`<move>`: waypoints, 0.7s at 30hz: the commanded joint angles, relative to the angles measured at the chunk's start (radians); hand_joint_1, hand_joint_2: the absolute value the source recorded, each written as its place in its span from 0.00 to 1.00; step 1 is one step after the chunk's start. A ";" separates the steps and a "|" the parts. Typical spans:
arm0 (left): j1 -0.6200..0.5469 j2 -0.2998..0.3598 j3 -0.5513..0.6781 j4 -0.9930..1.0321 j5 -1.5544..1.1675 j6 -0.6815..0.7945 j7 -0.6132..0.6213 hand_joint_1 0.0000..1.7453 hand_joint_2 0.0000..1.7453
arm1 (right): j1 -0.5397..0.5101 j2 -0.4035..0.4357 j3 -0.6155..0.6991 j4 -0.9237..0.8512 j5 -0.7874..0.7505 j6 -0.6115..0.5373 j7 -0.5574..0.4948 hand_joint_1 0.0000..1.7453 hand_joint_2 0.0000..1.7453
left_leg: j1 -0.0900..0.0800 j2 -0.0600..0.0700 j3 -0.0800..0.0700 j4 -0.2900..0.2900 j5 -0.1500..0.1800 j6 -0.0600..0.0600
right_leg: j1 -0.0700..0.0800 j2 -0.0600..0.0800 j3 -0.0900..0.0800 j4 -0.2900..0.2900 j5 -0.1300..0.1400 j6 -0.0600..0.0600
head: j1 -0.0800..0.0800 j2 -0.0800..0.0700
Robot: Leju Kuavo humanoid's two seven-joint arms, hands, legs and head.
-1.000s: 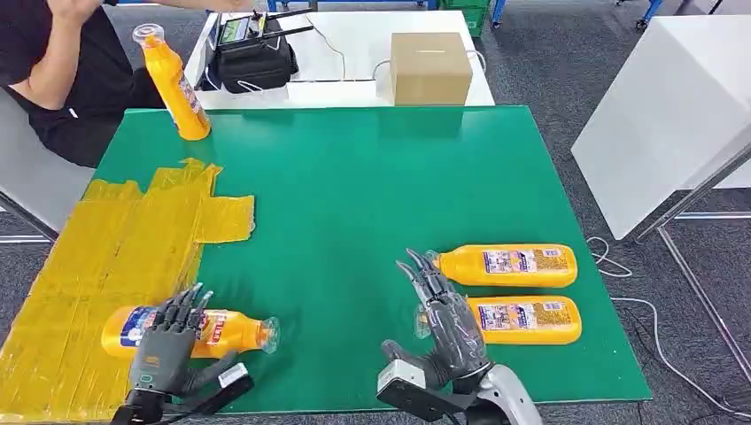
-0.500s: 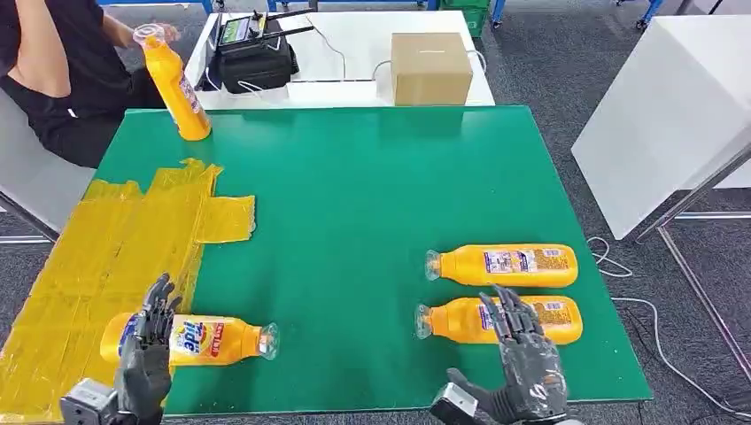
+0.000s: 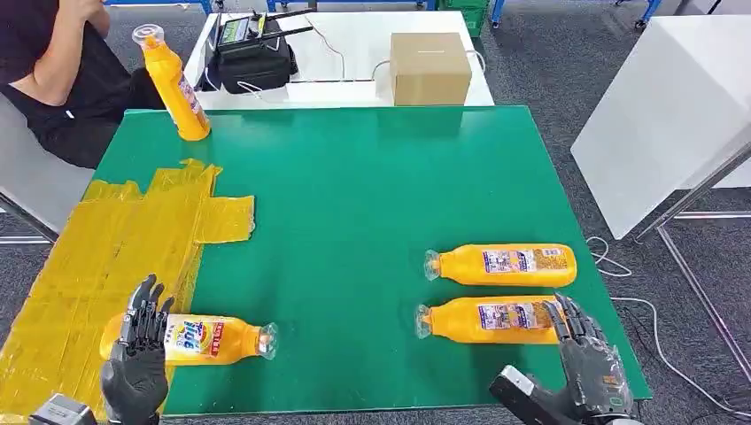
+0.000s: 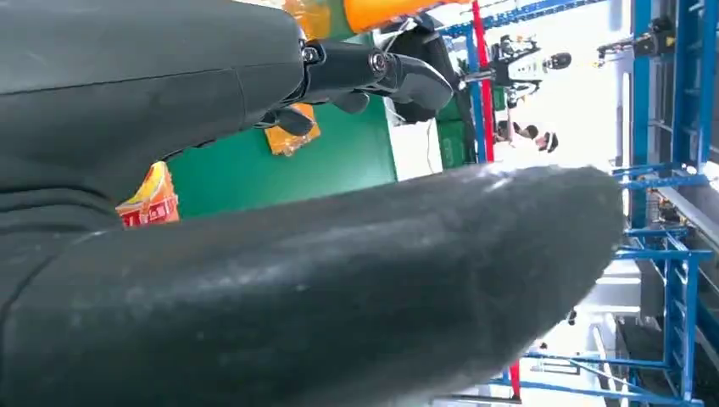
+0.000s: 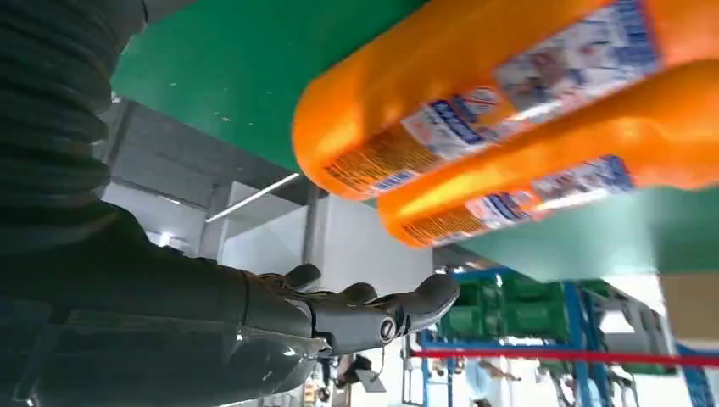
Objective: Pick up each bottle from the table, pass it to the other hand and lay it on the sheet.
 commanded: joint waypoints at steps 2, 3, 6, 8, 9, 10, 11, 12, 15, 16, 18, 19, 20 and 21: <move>-0.032 0.007 0.002 0.027 0.008 0.000 0.020 0.00 0.00 | -0.086 0.051 -0.090 0.159 -0.004 0.055 -0.026 0.00 1.00 | 0.001 0.001 0.004 -0.002 0.000 -0.001 | 0.001 0.000 0.004 -0.003 0.000 -0.001 | 0.000 0.000; -0.032 0.007 0.002 0.027 0.008 0.000 0.020 0.00 0.00 | -0.086 0.051 -0.090 0.159 -0.004 0.055 -0.026 0.00 1.00 | 0.000 0.001 0.002 -0.002 0.000 0.000 | 0.000 0.000 0.002 -0.002 0.000 0.000 | 0.000 0.000; -0.026 0.012 0.001 0.034 0.013 0.000 0.017 0.00 0.00 | -0.080 0.051 -0.102 0.170 -0.006 0.061 -0.033 0.00 1.00 | 0.000 0.000 0.004 -0.002 0.000 -0.001 | 0.001 -0.001 0.004 -0.002 0.000 -0.001 | 0.000 0.000; -0.028 0.016 -0.002 0.039 0.015 -0.003 0.018 0.00 0.00 | -0.100 0.057 -0.105 0.197 -0.004 0.070 -0.046 0.00 1.00 | 0.000 0.000 0.007 -0.003 -0.001 -0.001 | 0.001 -0.001 0.007 -0.003 -0.001 -0.001 | 0.000 0.000; -0.034 0.019 -0.007 0.039 0.018 -0.005 0.019 0.00 0.00 | -0.123 0.061 -0.101 0.215 0.000 0.074 -0.052 0.00 1.00 | 0.000 0.000 0.005 -0.002 0.000 -0.001 | 0.001 0.000 0.004 -0.003 0.000 -0.001 | 0.000 0.000; -0.038 0.019 -0.009 0.038 0.018 -0.002 0.021 0.00 0.00 | -0.136 0.064 -0.096 0.223 0.002 0.076 -0.053 0.00 1.00 | 0.000 0.001 0.007 -0.003 -0.001 -0.001 | 0.001 0.000 0.006 -0.004 0.000 -0.001 | 0.000 0.000; -0.040 0.019 -0.010 0.037 0.018 -0.001 0.023 0.00 0.00 | -0.141 0.066 -0.093 0.226 0.004 0.078 -0.053 0.00 1.00 | 0.001 0.001 0.004 -0.002 0.000 0.000 | 0.001 0.001 0.003 -0.002 0.001 0.000 | 0.000 0.000; -0.040 0.019 -0.010 0.037 0.018 -0.001 0.023 0.00 0.00 | -0.141 0.066 -0.093 0.226 0.004 0.078 -0.053 0.00 1.00 | 0.000 0.002 0.005 -0.003 0.000 -0.001 | 0.001 0.001 0.005 -0.003 0.000 -0.001 | 0.000 0.000; -0.038 0.024 -0.015 0.040 0.021 -0.002 0.028 0.00 0.00 | -0.142 0.065 -0.091 0.231 0.005 0.082 -0.056 0.00 1.00 | 0.000 0.001 0.007 -0.003 0.000 -0.001 | 0.000 0.000 0.006 -0.003 0.000 -0.001 | 0.000 0.000; -0.039 0.027 -0.017 0.043 0.024 -0.002 0.026 0.00 0.00 | -0.151 0.066 -0.089 0.240 0.006 0.083 -0.060 0.00 1.00 | 0.001 0.001 0.008 -0.004 0.000 -0.001 | 0.001 -0.001 0.008 -0.004 0.000 -0.001 | 0.000 0.000; -0.041 0.029 -0.016 0.047 0.029 -0.002 0.027 0.00 0.00 | -0.173 0.069 -0.075 0.264 0.009 0.090 -0.070 0.00 1.00 | 0.000 0.001 0.006 -0.003 0.000 -0.001 | 0.001 0.000 0.006 -0.003 0.000 -0.001 | 0.000 0.000; -0.040 0.027 -0.012 0.049 0.031 -0.002 0.028 0.00 0.00 | -0.179 0.070 -0.069 0.274 0.010 0.093 -0.071 0.00 1.00 | 0.000 0.001 0.004 -0.002 0.000 -0.001 | 0.001 0.001 0.004 -0.003 0.000 -0.001 | 0.000 0.000; -0.043 0.029 -0.013 0.049 0.033 -0.005 0.028 0.00 0.00 | -0.191 0.073 -0.059 0.284 0.014 0.096 -0.073 0.00 1.00 | 0.000 0.002 0.006 -0.003 0.000 -0.001 | 0.001 0.001 0.006 -0.003 0.000 -0.001 | 0.000 0.000; -0.045 0.029 -0.011 0.051 0.037 -0.010 0.029 0.00 0.00 | -0.203 0.074 -0.048 0.298 0.016 0.098 -0.074 0.00 1.00 | 0.000 0.002 0.005 -0.003 0.000 -0.001 | 0.001 0.001 0.004 -0.003 0.000 -0.001 | 0.000 0.000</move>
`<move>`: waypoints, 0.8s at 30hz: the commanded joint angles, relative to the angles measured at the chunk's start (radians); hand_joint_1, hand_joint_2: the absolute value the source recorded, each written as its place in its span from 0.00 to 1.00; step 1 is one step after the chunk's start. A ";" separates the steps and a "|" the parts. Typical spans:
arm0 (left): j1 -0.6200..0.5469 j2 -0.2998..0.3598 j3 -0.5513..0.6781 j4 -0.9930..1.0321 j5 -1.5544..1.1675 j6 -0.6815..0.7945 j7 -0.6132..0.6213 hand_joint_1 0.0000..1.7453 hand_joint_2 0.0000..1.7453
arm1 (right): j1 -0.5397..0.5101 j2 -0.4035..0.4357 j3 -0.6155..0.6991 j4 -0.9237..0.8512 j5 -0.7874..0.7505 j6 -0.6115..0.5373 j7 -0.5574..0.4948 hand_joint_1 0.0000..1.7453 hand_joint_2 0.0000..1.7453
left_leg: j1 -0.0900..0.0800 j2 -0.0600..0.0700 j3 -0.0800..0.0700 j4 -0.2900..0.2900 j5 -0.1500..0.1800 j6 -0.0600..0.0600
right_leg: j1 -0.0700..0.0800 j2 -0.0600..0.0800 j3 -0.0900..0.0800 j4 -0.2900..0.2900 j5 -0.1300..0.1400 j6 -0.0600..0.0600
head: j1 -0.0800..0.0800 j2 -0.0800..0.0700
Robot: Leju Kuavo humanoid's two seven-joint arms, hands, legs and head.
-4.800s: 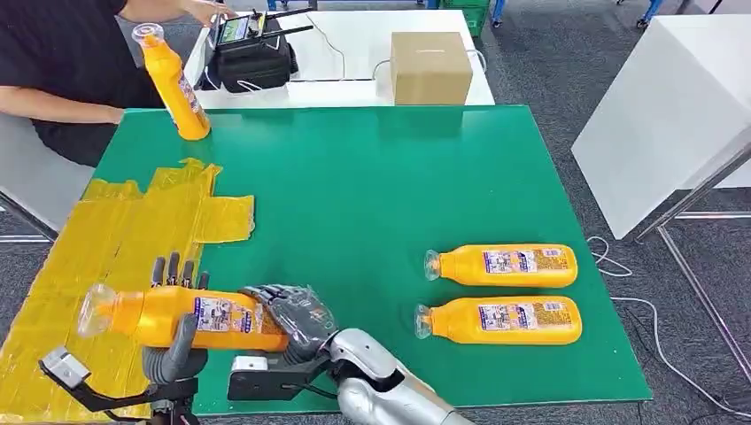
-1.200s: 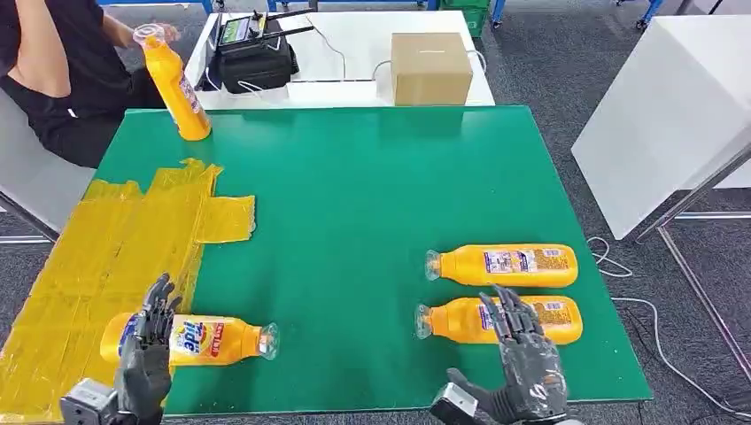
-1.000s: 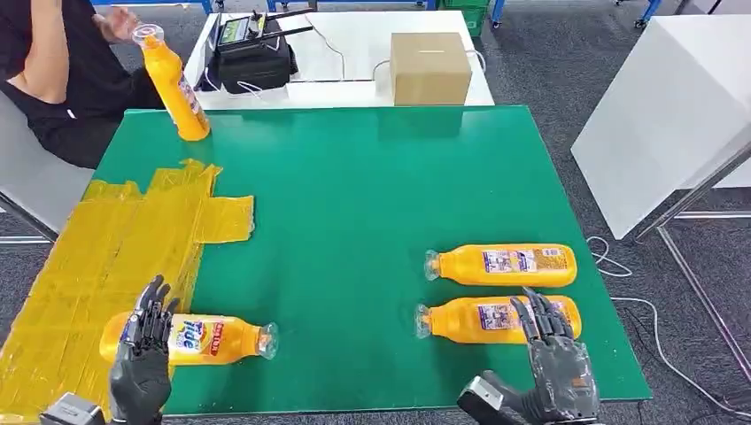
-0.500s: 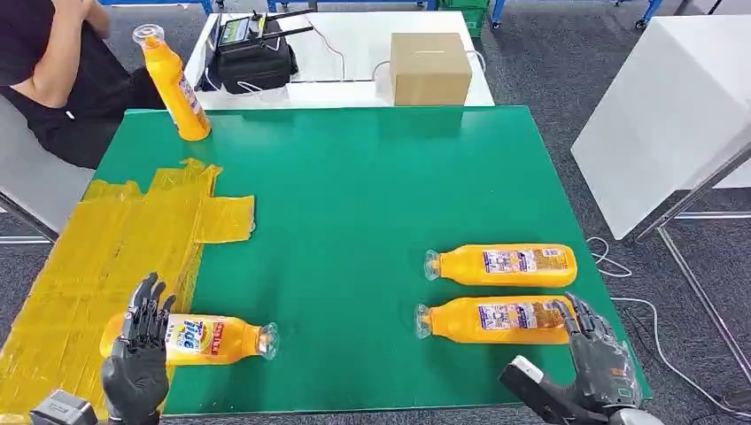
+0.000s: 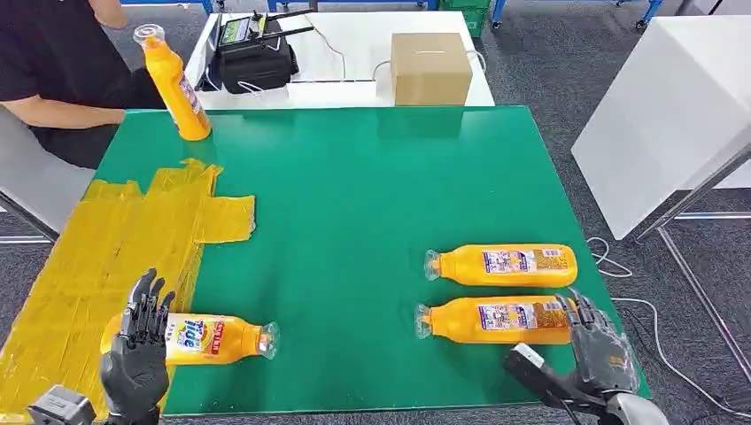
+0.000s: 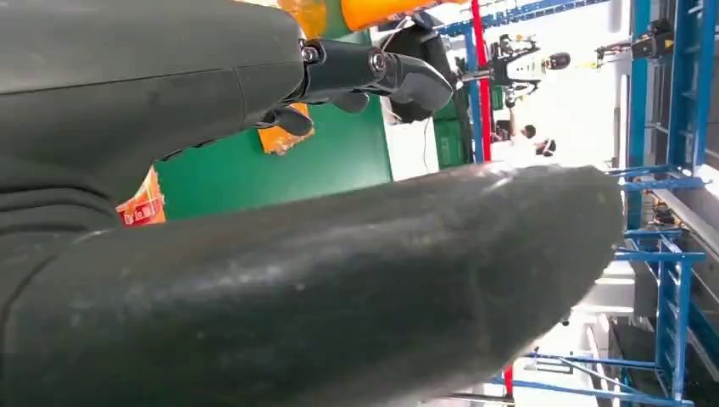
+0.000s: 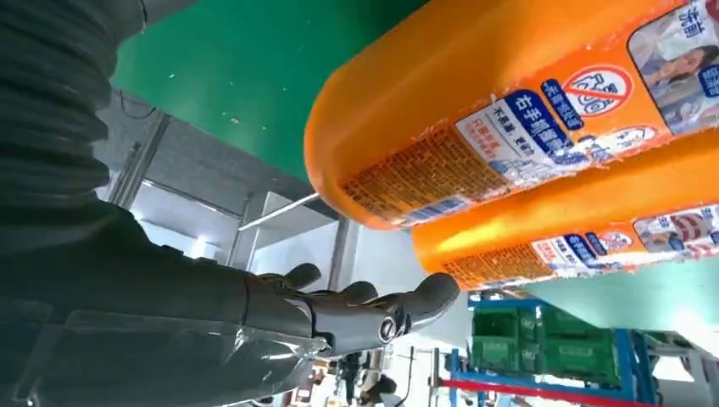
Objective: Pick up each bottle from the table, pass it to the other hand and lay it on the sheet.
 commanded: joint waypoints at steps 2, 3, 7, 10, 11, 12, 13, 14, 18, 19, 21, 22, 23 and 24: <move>-0.029 0.028 -0.010 0.053 0.017 -0.010 0.013 0.00 0.00 | -0.113 0.039 0.046 0.161 0.013 0.025 -0.016 0.00 1.00 | 0.000 0.002 0.005 -0.003 0.000 -0.001 | 0.001 0.001 0.004 -0.003 0.001 -0.001 | 0.000 0.000; -0.031 0.029 -0.011 0.055 0.020 -0.012 0.014 0.00 0.00 | -0.130 0.040 0.060 0.174 0.017 0.028 -0.017 0.00 1.00 | 0.000 0.002 0.007 -0.004 0.000 -0.001 | 0.001 0.001 0.006 -0.004 0.000 -0.001 | 0.000 0.000; -0.034 0.028 -0.009 0.068 0.029 -0.017 0.020 0.00 0.00 | -0.169 0.042 0.099 0.214 0.031 0.044 -0.017 0.00 1.00 | 0.001 0.003 0.006 -0.003 0.000 -0.001 | 0.001 0.002 0.005 -0.003 0.001 -0.001 | 0.000 0.000; -0.043 0.030 -0.011 0.070 0.034 -0.021 0.017 0.00 0.00 | -0.204 0.049 0.124 0.244 0.038 0.053 -0.019 0.00 1.00 | 0.001 0.002 0.004 -0.002 0.000 -0.001 | 0.001 0.002 0.003 -0.002 0.001 -0.001 | 0.000 0.000; -0.045 0.029 -0.011 0.069 0.034 -0.020 0.019 0.00 0.00 | -0.209 0.050 0.126 0.245 0.039 0.055 -0.018 0.00 1.00 | 0.001 0.003 0.006 -0.003 0.000 -0.001 | 0.001 0.002 0.005 -0.004 0.001 -0.001 | 0.000 0.000; -0.042 0.029 -0.010 0.073 0.038 -0.020 0.025 0.00 0.00 | -0.211 0.048 0.131 0.257 0.040 0.061 -0.015 0.00 1.00 | 0.000 0.002 0.004 -0.002 0.000 -0.001 | 0.000 0.001 0.003 -0.002 0.001 -0.001 | 0.000 0.000; -0.043 0.029 -0.010 0.078 0.041 -0.022 0.025 0.00 0.00 | -0.221 0.046 0.142 0.274 0.042 0.073 -0.017 0.00 1.00 | 0.001 0.002 0.006 -0.003 0.000 -0.001 | 0.001 0.001 0.005 -0.003 0.001 -0.001 | 0.000 0.000; -0.047 0.031 -0.012 0.081 0.044 -0.025 0.025 0.00 0.00 | -0.232 0.041 0.158 0.286 0.045 0.093 -0.019 0.00 1.00 | 0.000 0.001 0.004 -0.002 0.000 -0.001 | 0.001 0.001 0.003 -0.002 0.001 -0.001 | 0.000 0.000; -0.061 0.039 -0.019 0.093 0.052 -0.021 0.024 0.00 0.00 | -0.255 0.030 0.208 0.327 0.036 0.150 -0.031 0.00 1.00 | 0.001 0.002 0.005 -0.003 0.000 -0.001 | 0.001 0.001 0.004 -0.003 0.001 -0.001 | 0.000 0.000; -0.061 0.039 -0.019 0.093 0.052 -0.021 0.024 0.00 0.00 | -0.255 0.030 0.208 0.327 0.036 0.150 -0.031 0.00 1.00 | 0.000 0.001 0.003 -0.002 0.000 0.000 | 0.000 0.001 0.003 -0.002 0.000 0.000 | 0.000 0.000; -0.061 0.039 -0.019 0.093 0.052 -0.021 0.024 0.00 0.00 | -0.255 0.030 0.208 0.327 0.036 0.150 -0.031 0.00 1.00 | 0.001 0.002 0.006 -0.003 0.000 -0.001 | 0.001 0.000 0.006 -0.004 0.000 -0.001 | 0.000 0.000; -0.061 0.039 -0.019 0.093 0.052 -0.021 0.024 0.00 0.00 | -0.255 0.030 0.208 0.327 0.036 0.150 -0.031 0.00 1.00 | 0.000 0.001 0.007 -0.003 0.000 -0.001 | 0.001 0.000 0.006 -0.003 0.000 -0.001 | 0.000 0.000; -0.061 0.039 -0.019 0.093 0.052 -0.021 0.024 0.00 0.00 | -0.255 0.030 0.208 0.327 0.036 0.150 -0.031 0.00 1.00 | 0.001 0.000 0.006 -0.003 0.000 -0.001 | 0.001 -0.001 0.006 -0.003 0.000 -0.001 | 0.000 0.000; -0.061 0.039 -0.019 0.093 0.052 -0.021 0.024 0.00 0.00 | -0.255 0.030 0.208 0.327 0.036 0.150 -0.031 0.00 1.00 | 0.001 0.000 0.004 -0.002 0.000 0.000 | 0.001 0.000 0.004 -0.002 0.000 0.000 | 0.000 0.000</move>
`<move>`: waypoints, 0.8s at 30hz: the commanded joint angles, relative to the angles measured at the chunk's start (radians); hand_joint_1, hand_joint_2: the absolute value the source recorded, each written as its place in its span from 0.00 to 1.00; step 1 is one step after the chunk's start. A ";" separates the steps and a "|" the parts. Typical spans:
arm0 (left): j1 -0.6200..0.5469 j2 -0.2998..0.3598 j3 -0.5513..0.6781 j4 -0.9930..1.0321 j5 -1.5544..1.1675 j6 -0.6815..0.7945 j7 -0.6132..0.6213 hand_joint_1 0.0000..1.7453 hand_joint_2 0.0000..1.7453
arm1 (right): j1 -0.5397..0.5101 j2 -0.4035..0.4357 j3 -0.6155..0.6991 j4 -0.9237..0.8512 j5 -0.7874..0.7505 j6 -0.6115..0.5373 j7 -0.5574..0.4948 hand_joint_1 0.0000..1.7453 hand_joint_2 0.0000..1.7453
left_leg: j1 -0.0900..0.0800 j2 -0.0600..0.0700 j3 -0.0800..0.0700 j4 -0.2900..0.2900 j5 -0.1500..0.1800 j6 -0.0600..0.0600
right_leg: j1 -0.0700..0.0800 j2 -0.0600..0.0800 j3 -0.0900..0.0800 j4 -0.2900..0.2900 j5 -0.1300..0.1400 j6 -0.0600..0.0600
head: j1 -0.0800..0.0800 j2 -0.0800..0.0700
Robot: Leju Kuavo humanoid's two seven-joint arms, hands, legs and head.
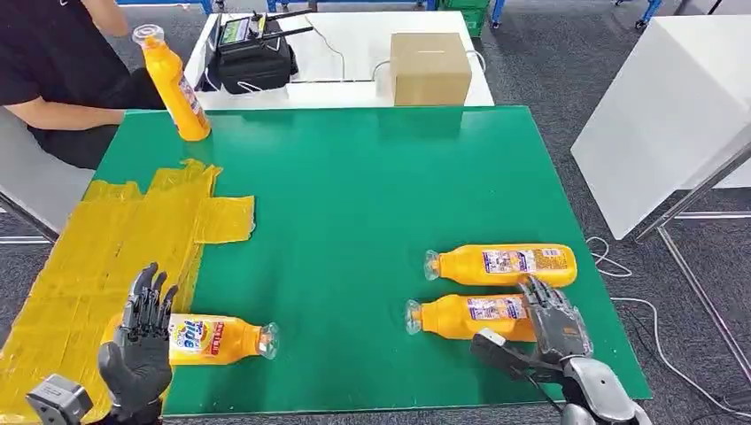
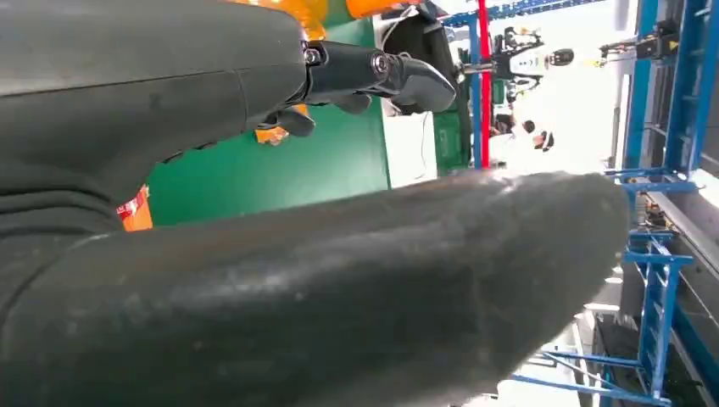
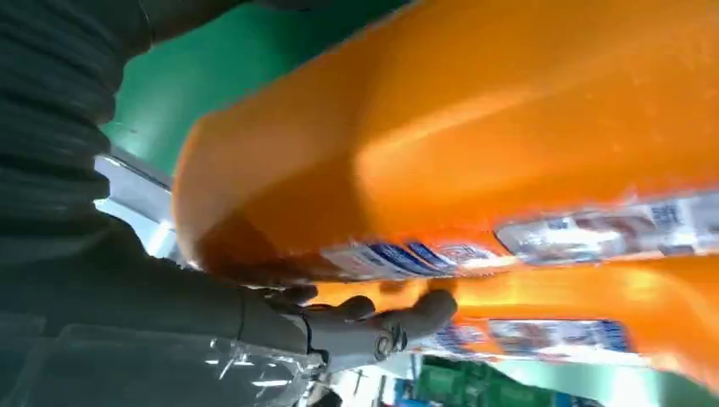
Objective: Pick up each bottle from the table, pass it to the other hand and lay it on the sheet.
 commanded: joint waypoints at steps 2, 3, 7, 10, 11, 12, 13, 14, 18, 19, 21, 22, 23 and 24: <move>-0.026 0.030 -0.018 0.064 0.001 -0.001 0.004 0.00 0.00 | -0.040 0.000 0.067 0.110 -0.004 0.012 -0.006 0.00 1.00 | 0.001 0.001 0.005 -0.002 0.000 -0.001 | 0.001 0.000 0.005 -0.003 0.000 -0.001 | 0.000 0.000; -0.027 0.032 -0.019 0.066 0.007 0.002 0.007 0.00 0.00 | -0.040 -0.013 0.082 0.108 -0.019 0.046 -0.010 0.17 1.00 | 0.000 0.000 0.004 -0.002 0.000 0.000 | 0.000 0.000 0.004 -0.002 0.000 0.000 | 0.000 0.000; -0.042 0.050 -0.022 0.092 0.042 0.009 -0.001 0.00 0.00 | -0.041 -0.093 0.184 0.141 -0.106 0.148 -0.019 1.00 1.00 | 0.000 -0.001 0.007 -0.002 0.000 0.000 | 0.000 -0.001 0.007 -0.003 0.000 0.000 | 0.000 0.000; -0.047 0.058 -0.018 0.106 0.060 0.006 -0.006 0.00 0.00 | -0.029 -0.155 0.240 0.123 -0.172 0.180 -0.007 1.00 1.00 | 0.001 -0.002 0.010 -0.002 0.000 0.000 | 0.001 -0.002 0.009 -0.003 0.000 0.000 | 0.000 0.000; -0.048 0.060 -0.017 0.109 0.062 0.007 -0.007 0.00 0.00 | -0.025 -0.170 0.251 0.113 -0.188 0.185 -0.003 1.00 1.00 | 0.001 -0.003 0.012 -0.003 0.000 0.000 | 0.001 -0.003 0.011 -0.004 0.000 0.000 | 0.001 0.000; -0.048 0.061 -0.018 0.111 0.064 0.005 -0.007 0.00 0.00 | -0.020 -0.178 0.252 0.104 -0.200 0.185 0.001 1.00 1.00 | 0.000 -0.001 0.012 -0.002 0.000 0.000 | 0.001 -0.001 0.011 -0.002 0.000 0.000 | 0.000 0.000; -0.049 0.062 -0.018 0.113 0.066 0.006 -0.008 0.00 0.00 | -0.015 -0.189 0.255 0.091 -0.218 0.191 0.004 1.00 1.00 | 0.001 -0.002 0.013 -0.002 0.000 0.000 | 0.001 -0.002 0.013 -0.004 0.000 0.000 | 0.000 0.000; -0.050 0.064 -0.020 0.116 0.067 0.005 -0.008 0.00 0.00 | -0.012 -0.200 0.257 0.079 -0.238 0.196 0.005 1.00 1.00 | 0.000 -0.004 0.014 -0.003 0.000 0.000 | 0.001 -0.005 0.014 -0.004 0.000 0.000 | 0.000 0.000; -0.054 0.068 -0.026 0.121 0.074 0.005 -0.010 0.00 0.00 | 0.002 -0.218 0.258 0.056 -0.269 0.193 0.025 1.00 1.00 | 0.001 -0.005 0.022 -0.002 -0.004 0.001 | 0.001 -0.005 0.013 -0.004 -0.005 0.001 | 0.000 0.000; -0.054 0.069 -0.028 0.122 0.075 0.005 -0.011 0.00 0.00 | 0.007 -0.221 0.261 0.052 -0.275 0.190 0.031 1.00 1.00 | 0.001 -0.004 0.025 -0.002 -0.007 0.002 | 0.002 -0.004 0.016 -0.004 -0.007 0.002 | 0.000 0.000; -0.052 0.068 -0.029 0.123 0.078 0.004 -0.012 0.00 0.00 | 0.027 -0.206 0.236 0.047 -0.299 0.143 0.038 1.00 1.00 | 0.001 -0.004 0.027 -0.002 -0.007 0.002 | 0.001 -0.004 0.018 -0.005 -0.007 0.002 | 0.000 0.000; -0.051 0.068 -0.029 0.122 0.078 0.004 -0.012 0.00 0.00 | 0.030 -0.205 0.239 0.041 -0.299 0.140 0.039 1.00 1.00 | 0.001 -0.004 0.026 -0.003 -0.007 0.002 | 0.001 -0.005 0.017 -0.006 -0.007 0.002 | 0.000 0.000; -0.051 0.068 -0.029 0.122 0.078 0.004 -0.012 0.00 0.00 | 0.030 -0.205 0.239 0.041 -0.299 0.140 0.039 1.00 1.00 | 0.001 -0.005 0.028 -0.003 -0.008 0.002 | 0.002 -0.005 0.019 -0.005 -0.007 0.002 | 0.000 0.000; -0.050 0.068 -0.029 0.122 0.079 0.004 -0.013 0.00 0.00 | 0.032 -0.204 0.242 0.037 -0.299 0.137 0.042 1.00 1.00 | 0.001 -0.003 0.028 -0.002 -0.008 0.002 | 0.002 -0.003 0.018 -0.004 -0.008 0.002 | 0.000 0.000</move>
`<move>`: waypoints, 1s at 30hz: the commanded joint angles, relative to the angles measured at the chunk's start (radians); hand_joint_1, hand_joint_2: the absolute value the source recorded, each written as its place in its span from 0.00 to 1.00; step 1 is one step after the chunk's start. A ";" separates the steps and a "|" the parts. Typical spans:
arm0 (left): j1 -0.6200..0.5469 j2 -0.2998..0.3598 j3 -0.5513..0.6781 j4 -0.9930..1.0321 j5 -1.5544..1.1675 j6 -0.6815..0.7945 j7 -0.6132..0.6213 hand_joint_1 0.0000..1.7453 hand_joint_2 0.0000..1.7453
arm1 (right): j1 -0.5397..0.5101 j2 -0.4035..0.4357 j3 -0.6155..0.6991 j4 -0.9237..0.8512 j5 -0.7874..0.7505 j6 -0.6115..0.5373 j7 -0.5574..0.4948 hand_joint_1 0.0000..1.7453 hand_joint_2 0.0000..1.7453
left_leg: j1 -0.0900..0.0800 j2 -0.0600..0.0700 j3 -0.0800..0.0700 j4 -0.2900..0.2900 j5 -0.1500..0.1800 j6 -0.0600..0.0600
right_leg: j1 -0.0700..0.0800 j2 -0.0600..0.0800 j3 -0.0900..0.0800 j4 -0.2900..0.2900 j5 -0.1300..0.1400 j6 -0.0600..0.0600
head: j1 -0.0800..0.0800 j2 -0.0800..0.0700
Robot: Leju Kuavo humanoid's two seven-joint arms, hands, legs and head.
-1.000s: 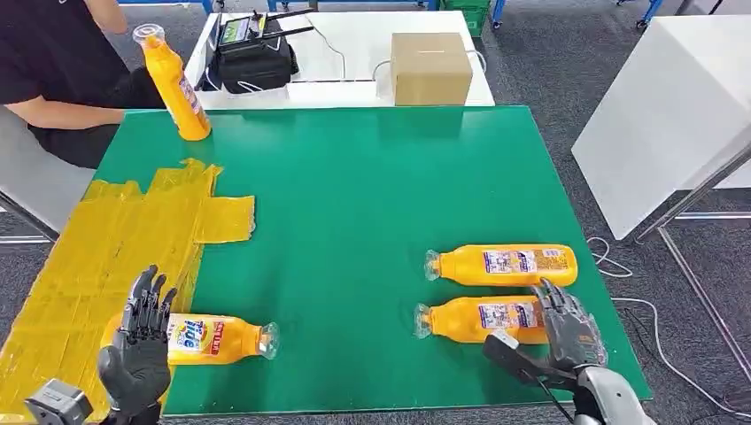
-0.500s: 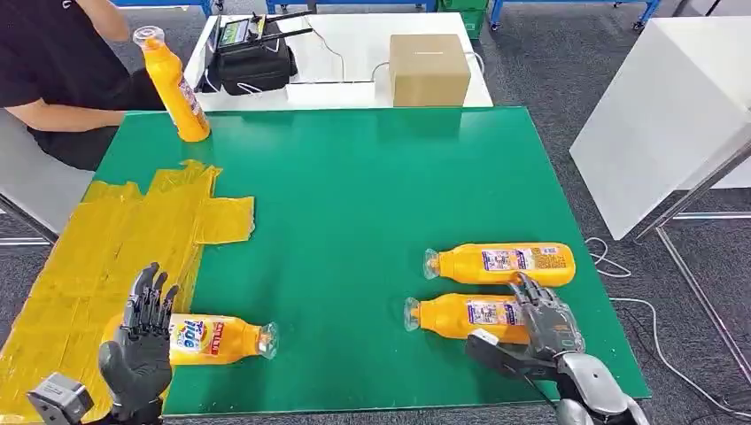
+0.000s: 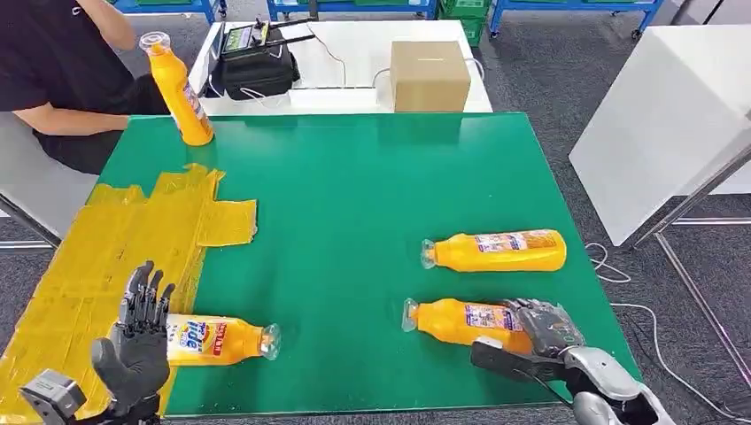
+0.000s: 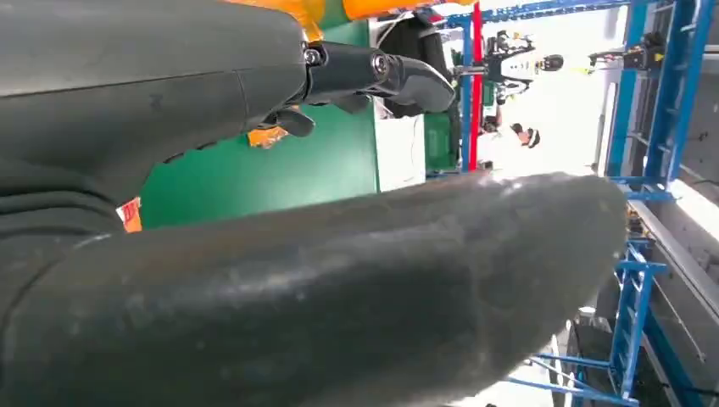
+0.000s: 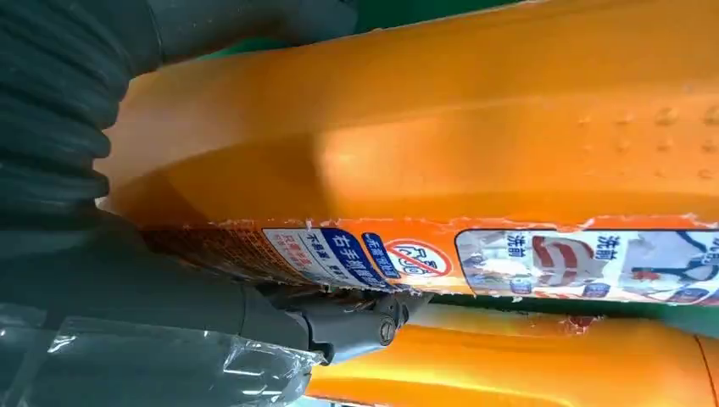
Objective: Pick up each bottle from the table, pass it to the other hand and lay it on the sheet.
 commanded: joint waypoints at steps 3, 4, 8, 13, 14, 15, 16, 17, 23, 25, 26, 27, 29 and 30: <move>-0.020 0.028 -0.027 0.067 0.005 0.001 -0.001 0.00 0.00 | 0.091 -0.009 0.046 0.023 -0.030 -0.024 0.021 1.00 1.00 | 0.000 -0.004 0.001 -0.003 0.001 0.000 | 0.000 -0.005 0.003 -0.004 0.000 0.000 | 0.000 0.000; -0.020 0.028 -0.027 0.067 0.005 0.001 -0.001 0.00 0.00 | 0.091 -0.009 0.046 0.023 -0.030 -0.024 0.021 1.00 1.00 | 0.000 -0.003 0.000 -0.002 0.001 0.000 | 0.000 -0.004 0.007 -0.003 0.000 0.000 | 0.000 0.000; -0.019 0.019 -0.029 0.060 0.016 0.003 0.011 0.00 0.00 | 0.093 0.029 0.008 0.010 -0.054 -0.114 0.003 1.00 1.00 | 0.001 -0.004 0.001 -0.003 0.001 -0.001 | 0.001 -0.004 0.013 -0.004 0.000 0.000 | 0.000 0.000; 0.009 -0.035 -0.047 0.007 0.131 -0.017 0.059 0.00 0.00 | 0.122 0.182 -0.112 -0.164 -0.116 -0.341 -0.137 1.00 1.00 | 0.001 -0.002 -0.002 -0.002 0.001 -0.001 | 0.001 -0.003 0.010 -0.003 0.001 -0.001 | 0.000 0.000; 0.009 -0.036 -0.051 0.003 0.132 -0.013 0.064 0.00 0.00 | 0.118 0.187 -0.110 -0.173 -0.112 -0.333 -0.126 1.00 1.00 | 0.000 0.000 -0.002 -0.001 0.000 -0.001 | 0.000 0.000 0.009 -0.001 0.000 -0.001 | 0.000 0.000; 0.009 -0.036 -0.051 0.003 0.132 -0.013 0.064 0.00 1.00 | 0.118 0.187 -0.110 -0.173 -0.112 -0.333 -0.126 1.00 1.00 | 0.000 0.001 -0.003 -0.001 0.000 -0.001 | 0.000 0.000 0.009 -0.001 0.000 -0.001 | 0.000 0.000; 0.019 -0.043 -0.058 -0.006 0.177 -0.010 0.078 0.00 1.00 | 0.136 0.227 -0.144 -0.196 -0.146 -0.404 -0.200 1.00 1.00 | 0.000 0.002 -0.006 0.000 0.000 -0.001 | 0.000 0.001 0.007 0.000 0.001 -0.001 | 0.000 0.000; 0.033 -0.054 -0.062 -0.013 0.219 -0.026 0.070 0.00 1.00 | 0.148 0.246 -0.159 -0.215 -0.170 -0.441 -0.258 1.00 1.00 | 0.000 0.002 -0.007 -0.001 0.000 -0.001 | 0.000 0.002 0.006 0.000 0.001 -0.001 | -0.001 0.000; 0.045 -0.061 -0.115 -0.047 0.284 -0.030 0.073 0.00 1.00 | 0.148 0.282 -0.160 -0.277 -0.226 -0.463 -0.322 1.00 1.00 | 0.001 0.001 -0.008 -0.001 0.000 -0.001 | 0.000 0.000 0.004 0.000 0.000 0.000 | -0.001 0.000; 0.041 -0.050 -0.126 -0.046 0.309 -0.035 0.069 0.00 1.00 | 0.147 0.287 -0.163 -0.273 -0.252 -0.467 -0.354 1.00 1.00 | 0.001 0.000 -0.008 -0.001 0.000 0.000 | 0.001 -0.001 0.004 -0.001 0.000 0.000 | 0.000 0.000; 0.039 -0.042 -0.142 -0.051 0.323 -0.040 0.067 0.00 1.00 | 0.141 0.290 -0.158 -0.274 -0.254 -0.467 -0.363 1.00 1.00 | 0.001 -0.001 -0.009 -0.001 0.001 0.000 | 0.000 -0.001 0.003 0.000 0.000 0.000 | 0.000 0.000; 0.033 -0.037 -0.161 -0.056 0.329 -0.040 0.068 0.00 1.00 | 0.132 0.289 -0.146 -0.277 -0.261 -0.454 -0.368 1.00 1.00 | 0.001 -0.001 -0.010 -0.001 0.001 0.000 | 0.000 -0.001 0.003 -0.001 0.000 0.000 | 0.000 0.000; 0.006 -0.017 -0.207 -0.068 0.330 -0.028 0.059 0.00 1.00 | 0.098 0.305 -0.126 -0.264 -0.272 -0.433 -0.377 1.00 1.00 | 0.001 0.001 -0.011 -0.001 0.000 -0.001 | 0.000 0.000 0.002 -0.001 0.000 0.000 | 0.000 0.000; -0.009 -0.007 -0.226 -0.070 0.341 -0.012 0.063 0.00 1.00 | 0.080 0.319 -0.118 -0.253 -0.279 -0.426 -0.381 1.00 1.00 | 0.001 0.000 -0.012 0.000 0.001 -0.001 | 0.000 0.000 0.000 0.000 0.001 0.000 | -0.001 0.000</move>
